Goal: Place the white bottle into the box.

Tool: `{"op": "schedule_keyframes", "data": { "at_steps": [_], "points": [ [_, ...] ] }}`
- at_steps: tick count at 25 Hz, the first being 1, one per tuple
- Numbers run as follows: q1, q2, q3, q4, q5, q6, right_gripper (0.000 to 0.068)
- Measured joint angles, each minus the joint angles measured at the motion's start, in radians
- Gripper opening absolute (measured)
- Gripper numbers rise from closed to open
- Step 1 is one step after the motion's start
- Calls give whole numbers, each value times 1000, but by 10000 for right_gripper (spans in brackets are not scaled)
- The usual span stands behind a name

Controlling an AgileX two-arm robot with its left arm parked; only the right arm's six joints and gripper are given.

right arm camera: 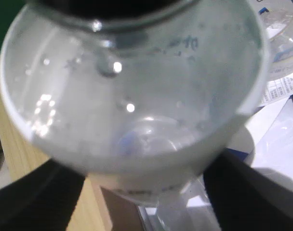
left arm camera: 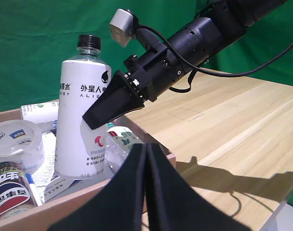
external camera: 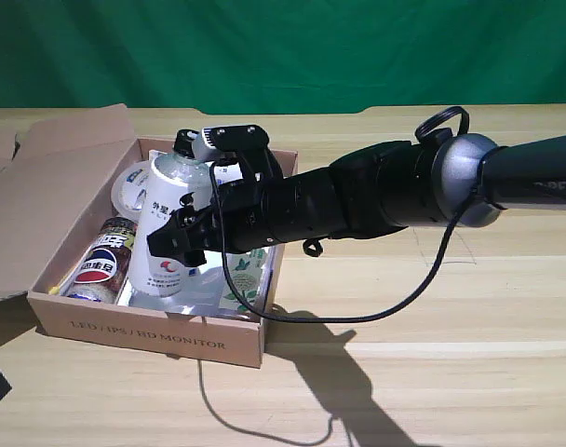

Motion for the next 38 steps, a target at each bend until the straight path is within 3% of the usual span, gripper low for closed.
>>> {"op": "schedule_keyframes", "data": {
  "at_steps": [2, 4, 8, 10, 13, 17, 20, 27, 34, 38],
  "points": [
    [0, 0, -1, 0, 3, 11, 650],
    [0, 0, -1, 1, 3, 12, 679],
    [1, -11, -1, 2, -43, 12, 676],
    [1, -36, -1, -5, -85, 12, 636],
    [1, -107, -1, -60, -185, 0, 468],
    [1, -225, -1, -172, -323, -7, 117],
    [-2, -303, -1, -193, -415, -7, 24],
    [-178, -516, 116, -172, -572, -8, 4],
    [-472, -851, 379, -160, -595, -46, 4],
    [-547, -1055, 530, -158, -596, -76, 4]
  ]
}}
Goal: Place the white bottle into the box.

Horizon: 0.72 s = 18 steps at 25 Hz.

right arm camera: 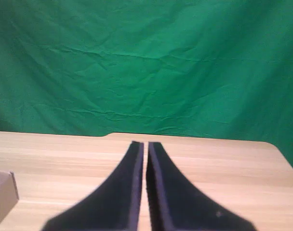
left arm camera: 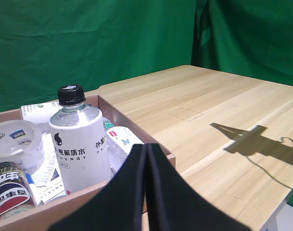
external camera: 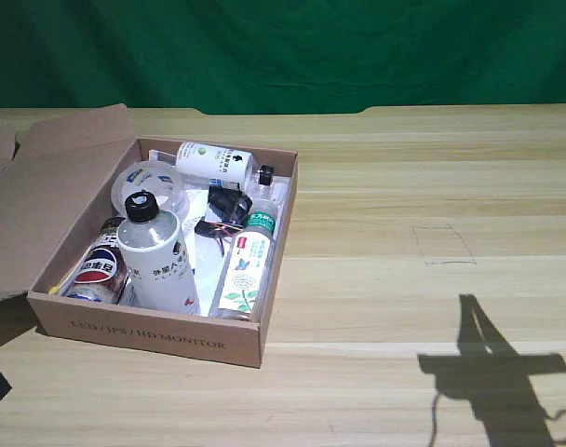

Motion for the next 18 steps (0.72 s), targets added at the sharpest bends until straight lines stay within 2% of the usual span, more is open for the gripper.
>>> {"op": "schedule_keyframes", "data": {
  "at_steps": [6, 8, 11, 14, 18],
  "points": [
    [-15, -320, 268, 33, -4, -70, 4],
    [-15, -396, 331, 82, -5, -110, 4],
    [-15, -497, 425, 220, -28, -223, 4],
    [-15, -541, 466, 270, -46, -329, 4],
    [-15, -560, 470, 283, -50, -354, 4]
  ]
}}
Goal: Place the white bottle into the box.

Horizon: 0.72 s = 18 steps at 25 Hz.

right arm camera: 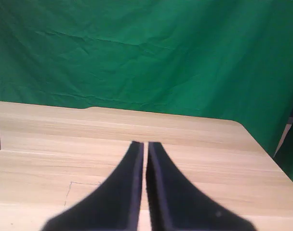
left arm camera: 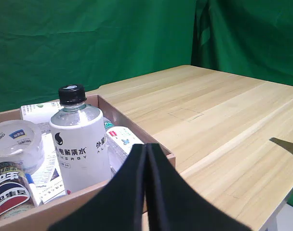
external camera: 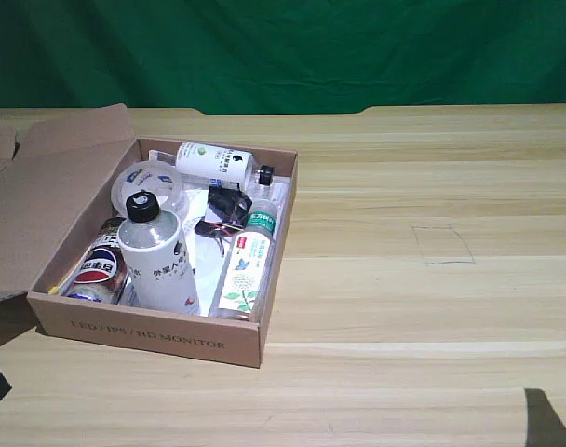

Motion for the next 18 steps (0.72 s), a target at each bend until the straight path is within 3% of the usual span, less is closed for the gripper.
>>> {"op": "schedule_keyframes", "data": {
  "at_steps": [18],
  "points": [
    [0, -6, 3, 6, 55, 0, 4]
  ]
}}
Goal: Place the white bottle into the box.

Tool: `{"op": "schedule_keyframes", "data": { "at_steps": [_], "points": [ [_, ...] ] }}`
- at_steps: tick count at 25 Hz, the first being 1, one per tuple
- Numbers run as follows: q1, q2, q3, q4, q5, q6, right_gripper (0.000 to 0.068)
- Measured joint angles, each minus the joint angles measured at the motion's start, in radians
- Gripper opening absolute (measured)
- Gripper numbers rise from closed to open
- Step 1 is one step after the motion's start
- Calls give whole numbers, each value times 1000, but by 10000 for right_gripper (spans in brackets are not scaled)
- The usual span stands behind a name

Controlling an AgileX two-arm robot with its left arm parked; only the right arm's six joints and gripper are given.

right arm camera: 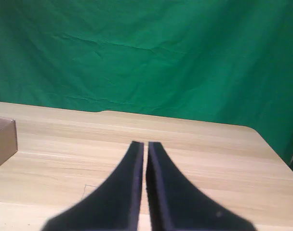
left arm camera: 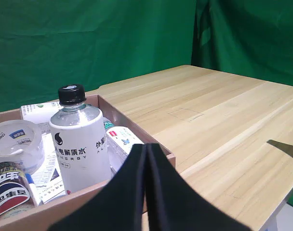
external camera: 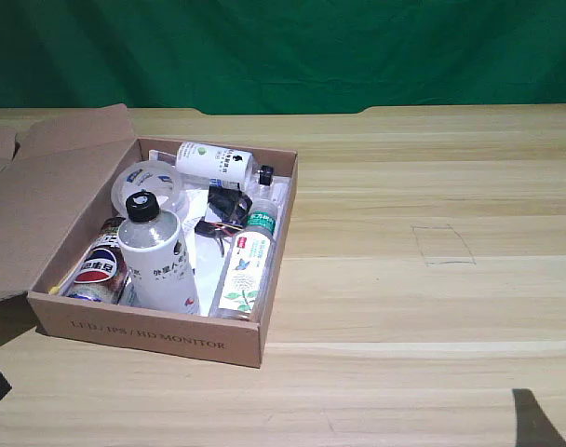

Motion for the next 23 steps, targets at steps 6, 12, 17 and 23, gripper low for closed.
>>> {"op": "schedule_keyframes", "data": {
  "at_steps": [6, 12, 17, 23],
  "points": [
    [0, 0, 0, 0, 7, 0, 4],
    [0, 0, 0, 0, -2, -1, 4],
    [0, 0, 0, 0, -4, -1, 4],
    [0, 0, 0, 0, -4, -1, 4]
  ]
}}
